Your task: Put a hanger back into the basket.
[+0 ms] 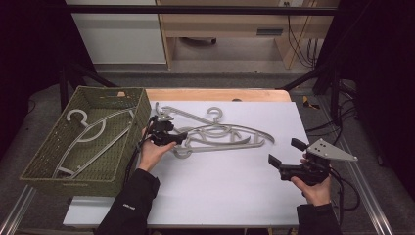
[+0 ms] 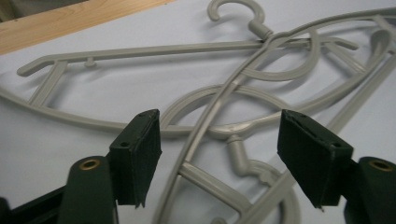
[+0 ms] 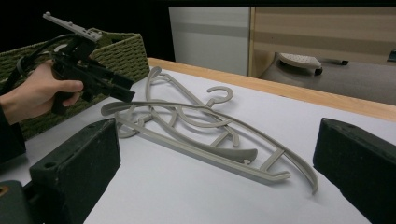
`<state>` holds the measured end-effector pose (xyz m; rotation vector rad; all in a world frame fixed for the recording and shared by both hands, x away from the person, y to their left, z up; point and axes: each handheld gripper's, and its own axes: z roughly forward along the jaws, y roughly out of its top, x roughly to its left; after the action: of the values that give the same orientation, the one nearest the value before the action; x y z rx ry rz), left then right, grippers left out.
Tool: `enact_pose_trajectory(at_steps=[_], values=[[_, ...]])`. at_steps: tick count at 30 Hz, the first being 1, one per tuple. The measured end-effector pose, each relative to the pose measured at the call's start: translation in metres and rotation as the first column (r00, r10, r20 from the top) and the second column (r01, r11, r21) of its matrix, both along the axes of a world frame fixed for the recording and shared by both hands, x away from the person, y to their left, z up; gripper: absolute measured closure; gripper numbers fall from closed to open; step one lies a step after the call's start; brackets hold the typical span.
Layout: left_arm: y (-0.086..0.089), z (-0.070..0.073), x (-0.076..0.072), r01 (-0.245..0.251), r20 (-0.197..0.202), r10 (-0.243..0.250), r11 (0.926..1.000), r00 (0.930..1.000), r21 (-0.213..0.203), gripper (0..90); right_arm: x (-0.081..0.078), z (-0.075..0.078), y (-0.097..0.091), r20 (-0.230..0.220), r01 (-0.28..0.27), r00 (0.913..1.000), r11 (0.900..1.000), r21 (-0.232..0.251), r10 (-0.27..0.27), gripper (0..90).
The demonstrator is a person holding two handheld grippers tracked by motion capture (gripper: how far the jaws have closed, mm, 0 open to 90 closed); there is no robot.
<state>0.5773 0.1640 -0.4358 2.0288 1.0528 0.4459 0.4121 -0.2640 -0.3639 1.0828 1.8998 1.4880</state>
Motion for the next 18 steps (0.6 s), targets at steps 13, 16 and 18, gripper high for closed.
enact_pose_trajectory(at_steps=[13, 16, 18], values=[[-0.004, -0.024, 0.014, 0.026, -0.042, -0.022, 0.9948, 0.9989, 0.098, 51.4, -0.001, 0.000, -0.001, -0.001, -0.005, 1.0000, 1.0000, 0.004, 0.005, 1.0], [-0.003, -0.029, 0.015, 0.039, -0.065, -0.031, 0.9907, 0.9974, 0.130, 59.6, -0.001, 0.000, 0.000, -0.001, -0.006, 1.0000, 1.0000, 0.004, 0.006, 1.0], [-0.003, -0.030, 0.015, 0.049, -0.065, -0.041, 0.9890, 0.9971, 0.139, 61.1, 0.000, 0.000, 0.000, -0.002, -0.006, 1.0000, 1.0000, 0.002, 0.006, 1.0]])
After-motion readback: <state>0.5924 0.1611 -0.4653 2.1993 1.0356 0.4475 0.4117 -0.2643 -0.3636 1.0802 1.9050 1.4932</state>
